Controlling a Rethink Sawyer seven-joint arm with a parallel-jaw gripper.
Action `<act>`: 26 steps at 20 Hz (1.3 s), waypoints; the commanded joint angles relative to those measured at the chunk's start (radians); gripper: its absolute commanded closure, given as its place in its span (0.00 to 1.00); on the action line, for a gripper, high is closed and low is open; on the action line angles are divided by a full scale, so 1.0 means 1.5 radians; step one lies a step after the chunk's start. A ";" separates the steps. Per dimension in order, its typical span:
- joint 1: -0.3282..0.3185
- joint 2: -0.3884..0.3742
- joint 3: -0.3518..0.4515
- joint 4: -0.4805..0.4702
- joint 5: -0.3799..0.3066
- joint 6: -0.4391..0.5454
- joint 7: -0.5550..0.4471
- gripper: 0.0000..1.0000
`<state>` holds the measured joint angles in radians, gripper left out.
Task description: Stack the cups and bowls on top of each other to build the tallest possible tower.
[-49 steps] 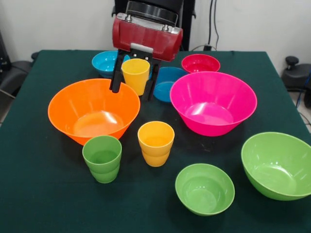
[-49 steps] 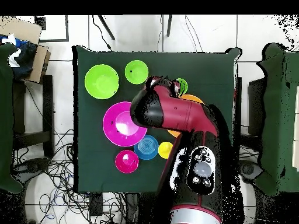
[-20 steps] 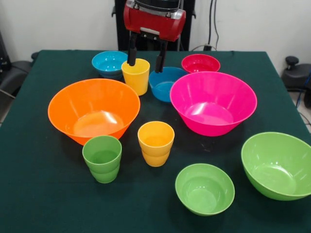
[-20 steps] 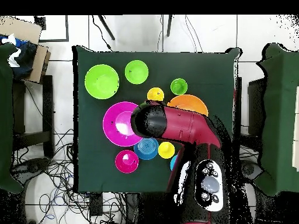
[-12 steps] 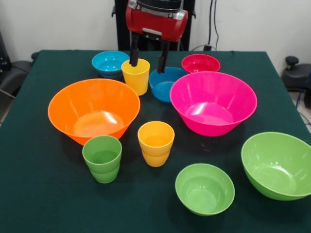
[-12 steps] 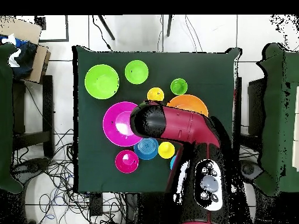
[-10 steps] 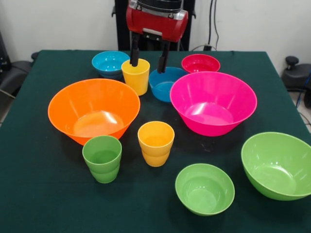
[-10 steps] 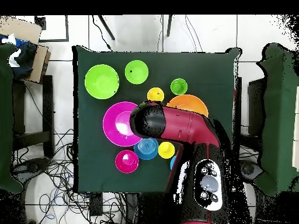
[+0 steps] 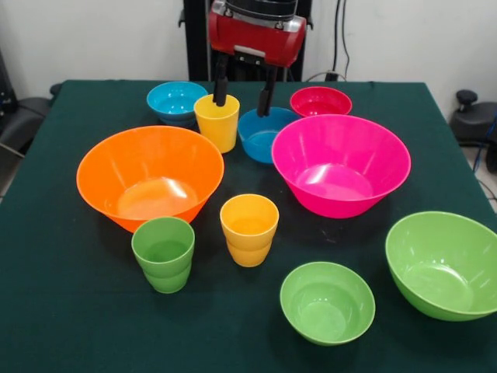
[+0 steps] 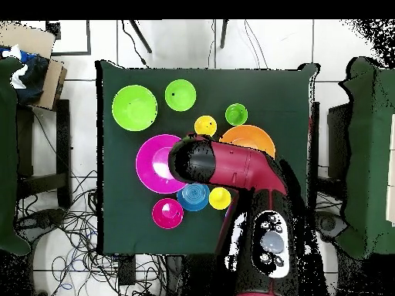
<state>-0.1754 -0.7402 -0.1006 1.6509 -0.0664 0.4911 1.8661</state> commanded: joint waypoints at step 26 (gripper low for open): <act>0.093 0.039 -0.021 -0.029 -0.002 0.002 0.083 0.00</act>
<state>-0.0480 -0.6980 -0.1771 1.6272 -0.0662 0.4911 1.8661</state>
